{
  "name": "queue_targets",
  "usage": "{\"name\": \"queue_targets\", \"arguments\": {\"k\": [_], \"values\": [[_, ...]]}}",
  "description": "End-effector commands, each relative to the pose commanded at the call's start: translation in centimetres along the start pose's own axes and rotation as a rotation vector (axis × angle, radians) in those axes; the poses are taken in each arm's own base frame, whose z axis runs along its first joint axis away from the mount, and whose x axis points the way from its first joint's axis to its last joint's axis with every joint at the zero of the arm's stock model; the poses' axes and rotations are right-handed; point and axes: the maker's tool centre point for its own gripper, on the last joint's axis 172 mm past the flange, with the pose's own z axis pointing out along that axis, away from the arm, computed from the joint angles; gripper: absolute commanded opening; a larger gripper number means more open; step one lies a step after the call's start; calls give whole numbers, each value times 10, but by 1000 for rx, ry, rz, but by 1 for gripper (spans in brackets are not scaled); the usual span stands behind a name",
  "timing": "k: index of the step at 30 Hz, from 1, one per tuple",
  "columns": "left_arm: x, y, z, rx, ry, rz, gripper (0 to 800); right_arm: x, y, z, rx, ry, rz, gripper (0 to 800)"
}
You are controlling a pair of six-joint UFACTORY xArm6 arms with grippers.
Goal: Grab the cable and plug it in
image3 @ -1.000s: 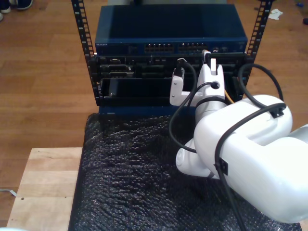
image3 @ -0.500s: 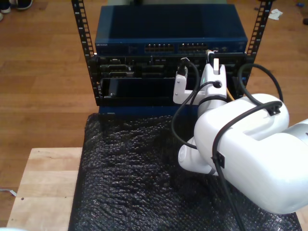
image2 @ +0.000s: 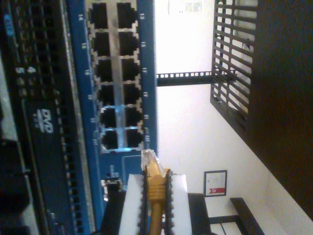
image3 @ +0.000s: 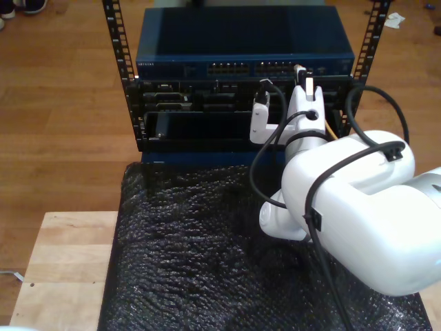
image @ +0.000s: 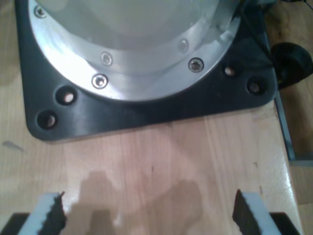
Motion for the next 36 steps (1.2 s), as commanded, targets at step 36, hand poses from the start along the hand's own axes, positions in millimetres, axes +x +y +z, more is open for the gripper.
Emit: {"name": "queue_targets", "arguments": {"k": [36], "values": [[0,0,0,0,0,0,800,0,-5,5,6,26,-12,0]]}}
